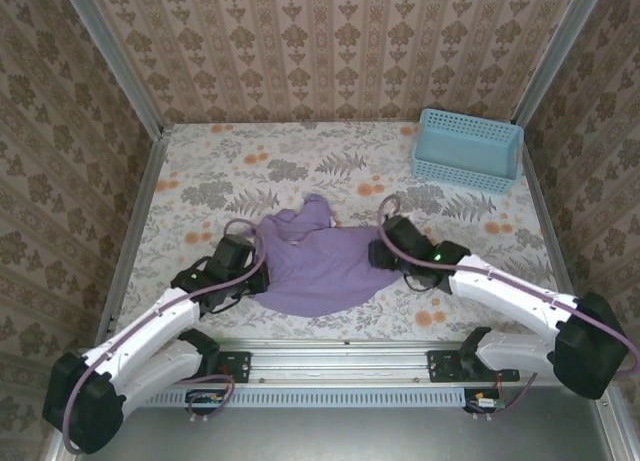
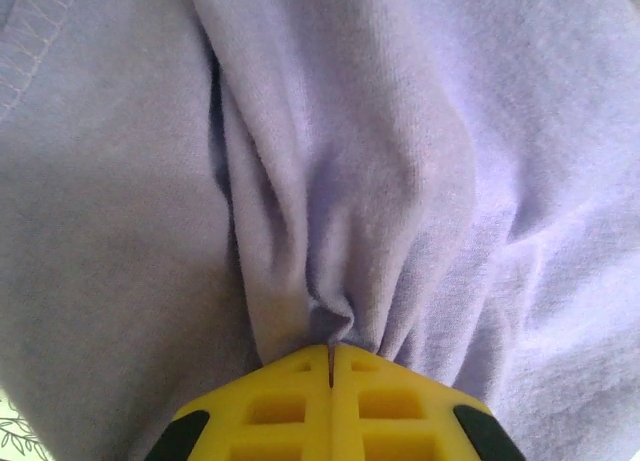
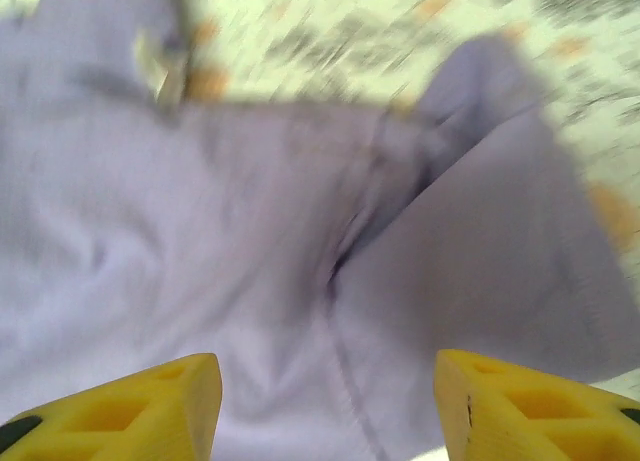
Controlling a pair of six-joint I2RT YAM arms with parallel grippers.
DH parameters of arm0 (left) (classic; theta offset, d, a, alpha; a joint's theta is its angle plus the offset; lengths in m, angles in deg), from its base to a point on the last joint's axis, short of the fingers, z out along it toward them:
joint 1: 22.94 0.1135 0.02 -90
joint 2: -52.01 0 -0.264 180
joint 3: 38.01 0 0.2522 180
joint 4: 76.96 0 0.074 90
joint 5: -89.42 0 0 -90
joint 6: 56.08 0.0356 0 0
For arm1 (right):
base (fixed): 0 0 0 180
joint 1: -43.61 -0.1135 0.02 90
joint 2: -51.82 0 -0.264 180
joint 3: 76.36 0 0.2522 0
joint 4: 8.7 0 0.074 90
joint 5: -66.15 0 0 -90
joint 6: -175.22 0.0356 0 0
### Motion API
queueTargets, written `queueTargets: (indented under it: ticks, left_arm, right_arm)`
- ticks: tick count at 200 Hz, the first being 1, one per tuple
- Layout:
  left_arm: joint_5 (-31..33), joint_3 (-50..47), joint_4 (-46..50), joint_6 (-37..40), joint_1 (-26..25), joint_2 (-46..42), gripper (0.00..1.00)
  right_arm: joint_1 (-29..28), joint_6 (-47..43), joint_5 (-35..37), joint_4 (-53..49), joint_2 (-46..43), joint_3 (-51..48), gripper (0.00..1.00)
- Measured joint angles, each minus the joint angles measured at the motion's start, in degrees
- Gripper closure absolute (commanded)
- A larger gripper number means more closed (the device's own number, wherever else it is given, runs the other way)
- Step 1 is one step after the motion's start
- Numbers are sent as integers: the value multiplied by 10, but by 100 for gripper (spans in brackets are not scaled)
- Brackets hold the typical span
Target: Fold the inside-out t-shirt
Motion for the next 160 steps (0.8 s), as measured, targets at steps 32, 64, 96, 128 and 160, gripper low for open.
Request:
queueTargets:
  ticks: [32, 64, 96, 128, 160]
  left_arm:
    - [11, 2, 14, -4, 0, -17, 68]
    - [29, 46, 56, 7, 26, -32, 38]
    - [26, 101, 57, 22, 113, -20, 22]
    - [12, 144, 46, 22, 195, 69, 18]
    - [-3, 162, 21, 21, 225, 165, 18]
  right_arm:
    - [83, 5, -7, -2, 79, 47, 33]
    - [107, 4, -6, -9, 199, 111, 32]
    - [115, -1, -7, -13, 302, 170, 55]
    - [116, -9, -6, -14, 327, 178, 98]
    - [116, -8, 2, -9, 226, 99, 100]
